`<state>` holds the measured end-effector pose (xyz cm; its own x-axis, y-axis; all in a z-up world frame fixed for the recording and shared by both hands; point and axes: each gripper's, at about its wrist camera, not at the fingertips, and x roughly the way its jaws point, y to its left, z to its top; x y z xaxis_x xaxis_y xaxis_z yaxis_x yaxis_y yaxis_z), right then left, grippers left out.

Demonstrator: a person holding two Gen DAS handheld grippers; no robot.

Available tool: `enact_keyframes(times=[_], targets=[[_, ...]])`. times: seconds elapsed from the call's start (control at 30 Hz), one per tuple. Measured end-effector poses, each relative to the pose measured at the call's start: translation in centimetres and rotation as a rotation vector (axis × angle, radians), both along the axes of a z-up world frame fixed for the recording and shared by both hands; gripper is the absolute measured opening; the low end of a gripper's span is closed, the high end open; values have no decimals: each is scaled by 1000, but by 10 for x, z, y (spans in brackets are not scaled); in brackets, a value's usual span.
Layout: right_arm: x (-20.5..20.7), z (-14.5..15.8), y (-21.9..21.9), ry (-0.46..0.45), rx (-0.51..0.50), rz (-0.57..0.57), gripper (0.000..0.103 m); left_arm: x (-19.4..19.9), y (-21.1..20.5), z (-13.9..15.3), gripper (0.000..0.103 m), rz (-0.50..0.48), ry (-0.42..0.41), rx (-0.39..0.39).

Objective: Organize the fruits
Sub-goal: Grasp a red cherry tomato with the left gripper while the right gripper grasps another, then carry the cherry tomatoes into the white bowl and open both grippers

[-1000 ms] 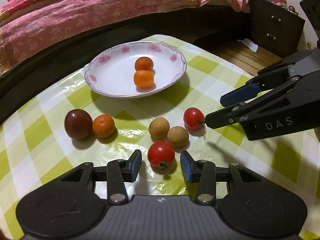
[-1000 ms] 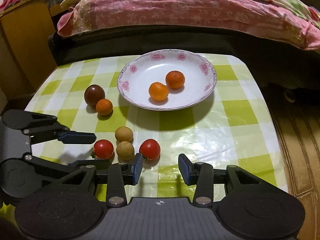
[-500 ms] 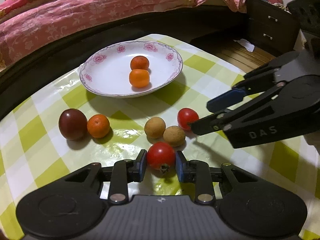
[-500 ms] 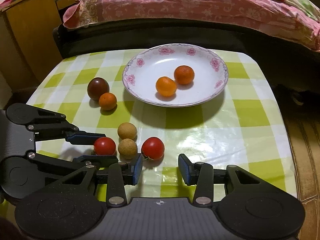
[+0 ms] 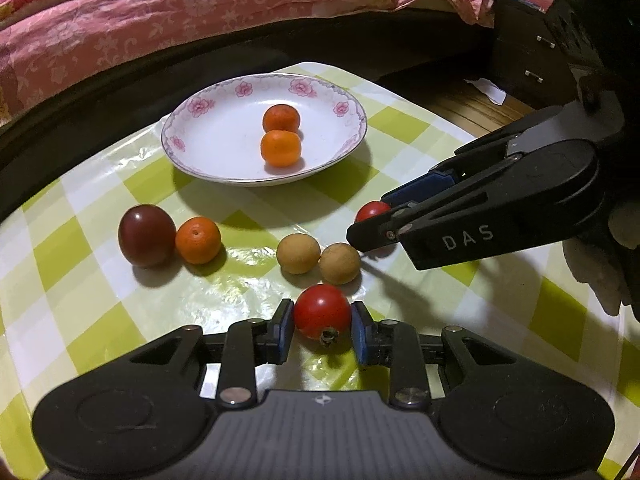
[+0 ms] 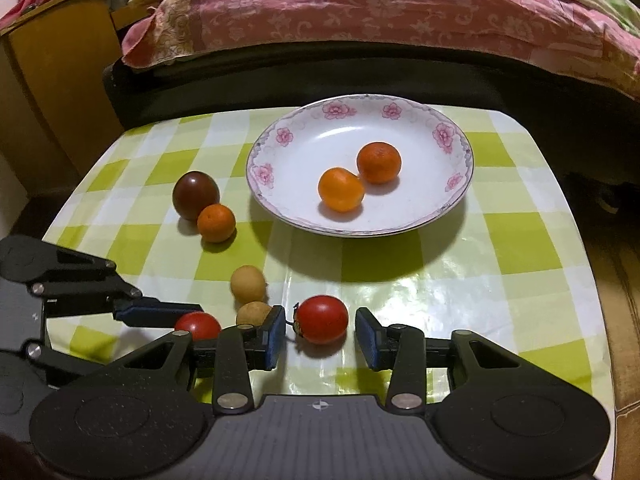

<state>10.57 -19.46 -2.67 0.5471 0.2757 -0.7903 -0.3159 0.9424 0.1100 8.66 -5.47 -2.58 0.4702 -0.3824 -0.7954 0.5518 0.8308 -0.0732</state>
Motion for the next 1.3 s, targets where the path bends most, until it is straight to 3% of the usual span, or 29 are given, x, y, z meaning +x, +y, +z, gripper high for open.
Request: enact_keyframes(times=[0.97, 1.07, 1.3], targets=[[-5, -6, 6, 3, -66, 31, 34, -6, -5, -2, 37, -21, -43, 38], [-6, -6, 6, 3, -74, 23, 27, -5, -6, -2, 37, -21, -43, 43], [-5, -4, 6, 10, -94, 25, 25, -1, -5, -1, 37, -10, -24, 32]])
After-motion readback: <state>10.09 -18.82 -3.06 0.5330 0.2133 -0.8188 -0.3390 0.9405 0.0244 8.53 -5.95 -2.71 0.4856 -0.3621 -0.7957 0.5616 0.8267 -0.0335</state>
